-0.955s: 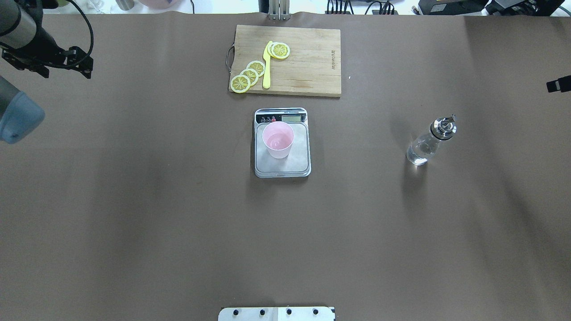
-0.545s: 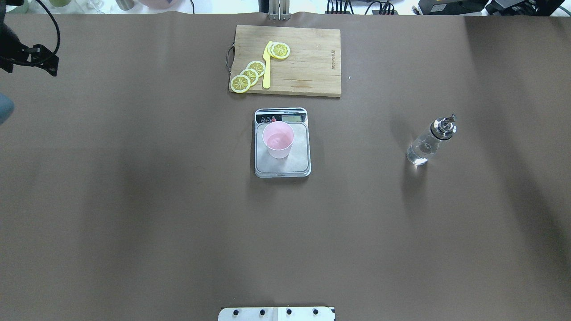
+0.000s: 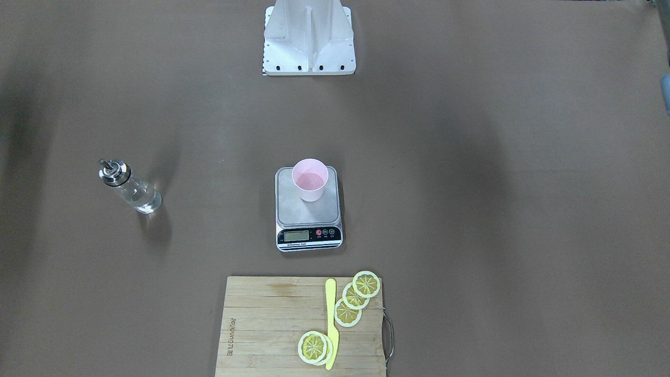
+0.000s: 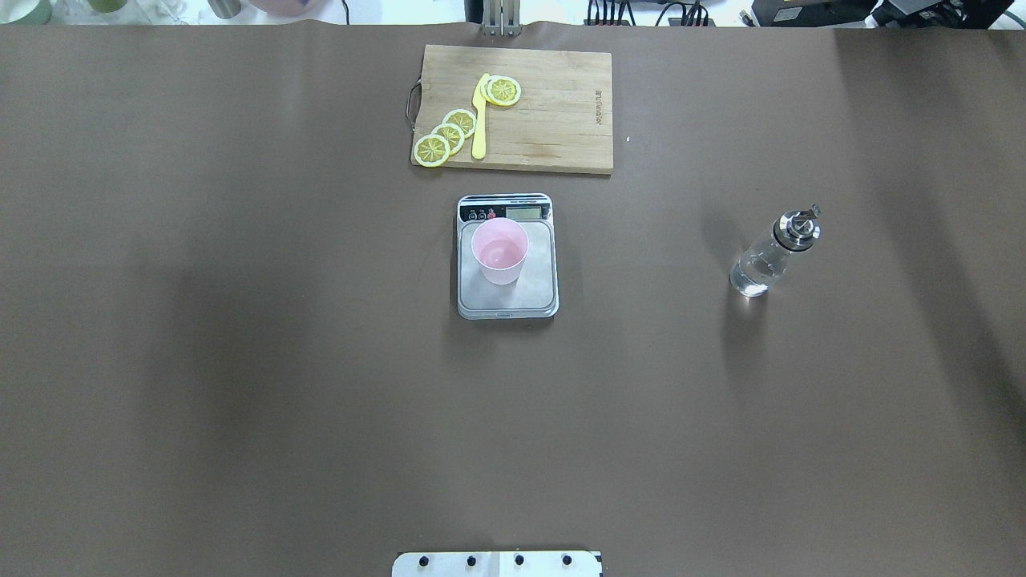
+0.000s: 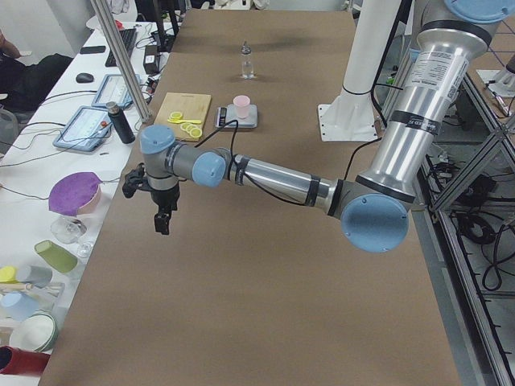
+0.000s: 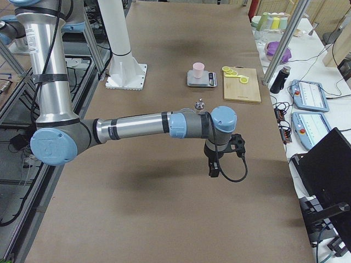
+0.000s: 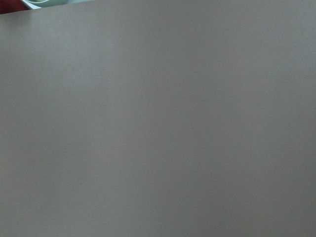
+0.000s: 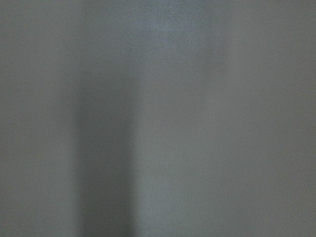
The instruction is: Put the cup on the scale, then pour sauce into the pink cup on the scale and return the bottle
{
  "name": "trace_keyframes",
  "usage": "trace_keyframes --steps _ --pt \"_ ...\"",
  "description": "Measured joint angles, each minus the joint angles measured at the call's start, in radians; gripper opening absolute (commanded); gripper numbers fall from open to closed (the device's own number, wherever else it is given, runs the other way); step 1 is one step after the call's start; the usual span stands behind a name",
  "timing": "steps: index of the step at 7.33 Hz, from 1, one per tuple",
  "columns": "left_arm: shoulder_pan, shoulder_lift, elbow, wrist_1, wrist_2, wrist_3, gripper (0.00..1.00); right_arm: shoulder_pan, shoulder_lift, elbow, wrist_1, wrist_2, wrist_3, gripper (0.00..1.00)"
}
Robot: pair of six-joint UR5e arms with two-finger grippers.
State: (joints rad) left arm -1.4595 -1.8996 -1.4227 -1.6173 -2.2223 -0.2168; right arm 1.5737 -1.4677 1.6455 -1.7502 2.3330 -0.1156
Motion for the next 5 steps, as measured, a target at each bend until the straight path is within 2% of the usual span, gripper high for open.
trace_keyframes --steps 2,5 --pt "-0.101 0.045 0.062 0.002 -0.079 0.127 0.98 0.035 -0.004 -0.004 -0.038 0.026 -0.053 1.0" --pt "-0.147 0.12 0.034 0.003 -0.15 0.199 0.98 0.041 -0.016 -0.018 -0.038 0.056 -0.051 1.0"
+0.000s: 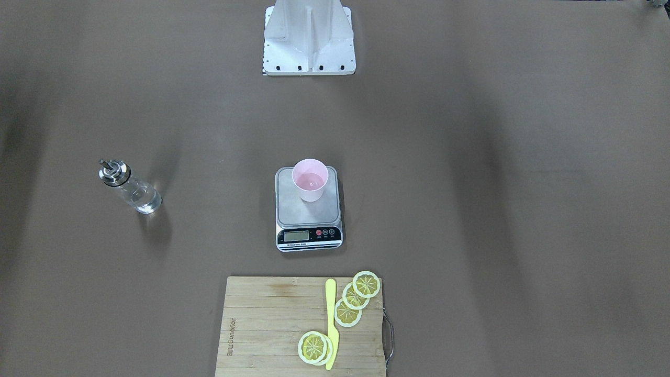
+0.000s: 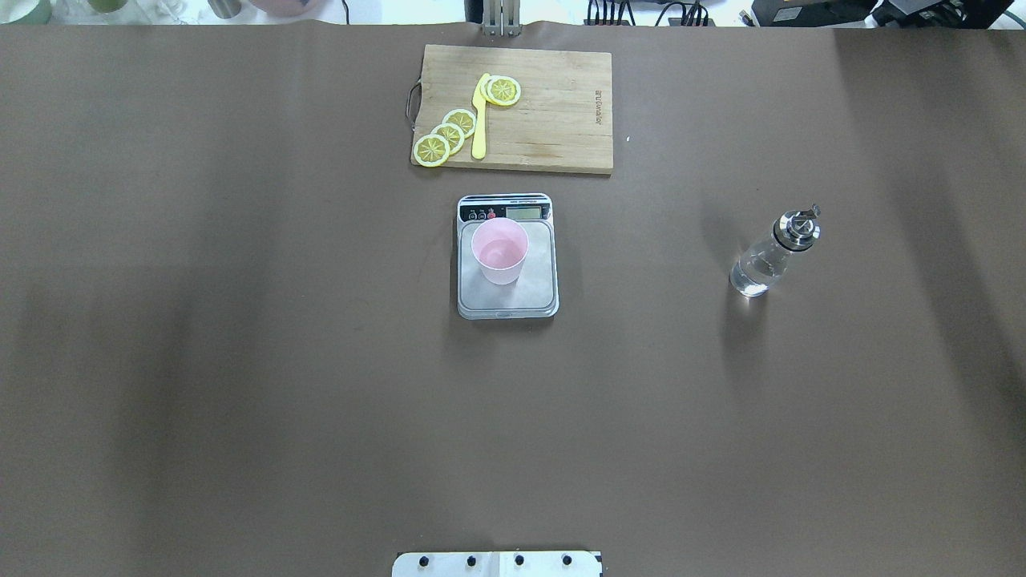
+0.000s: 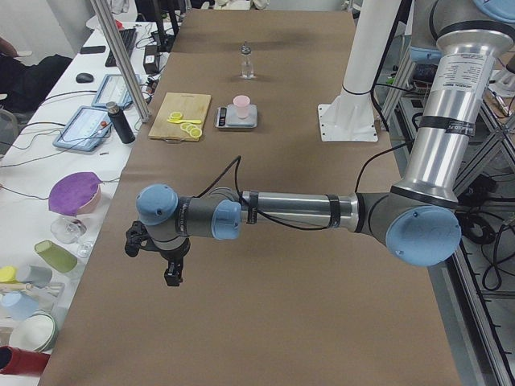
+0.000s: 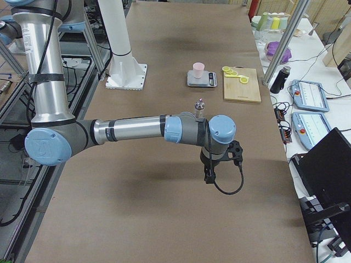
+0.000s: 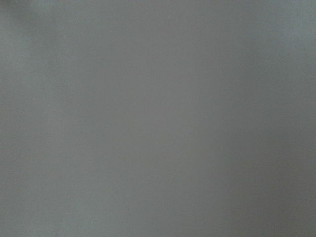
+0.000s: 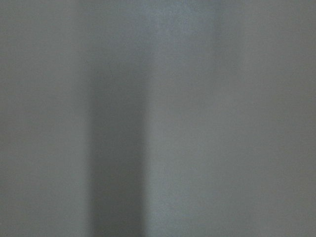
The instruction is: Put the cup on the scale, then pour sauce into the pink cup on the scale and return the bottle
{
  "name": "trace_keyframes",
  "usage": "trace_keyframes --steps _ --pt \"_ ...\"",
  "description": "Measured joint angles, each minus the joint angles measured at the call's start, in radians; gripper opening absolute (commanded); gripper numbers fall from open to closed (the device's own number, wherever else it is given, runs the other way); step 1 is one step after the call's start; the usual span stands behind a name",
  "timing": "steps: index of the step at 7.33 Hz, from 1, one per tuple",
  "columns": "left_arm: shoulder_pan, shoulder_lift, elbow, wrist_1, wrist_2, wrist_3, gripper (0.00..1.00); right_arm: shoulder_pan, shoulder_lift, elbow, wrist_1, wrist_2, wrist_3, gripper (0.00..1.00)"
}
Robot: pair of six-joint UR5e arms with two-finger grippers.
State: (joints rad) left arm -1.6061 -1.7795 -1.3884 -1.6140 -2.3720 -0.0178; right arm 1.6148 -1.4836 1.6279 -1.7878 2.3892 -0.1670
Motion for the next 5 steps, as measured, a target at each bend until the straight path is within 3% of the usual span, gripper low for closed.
trace_keyframes --steps 5 --pt "-0.003 0.016 -0.008 -0.006 -0.008 0.005 0.98 0.0 -0.006 -0.002 0.007 0.003 0.001 1.0"
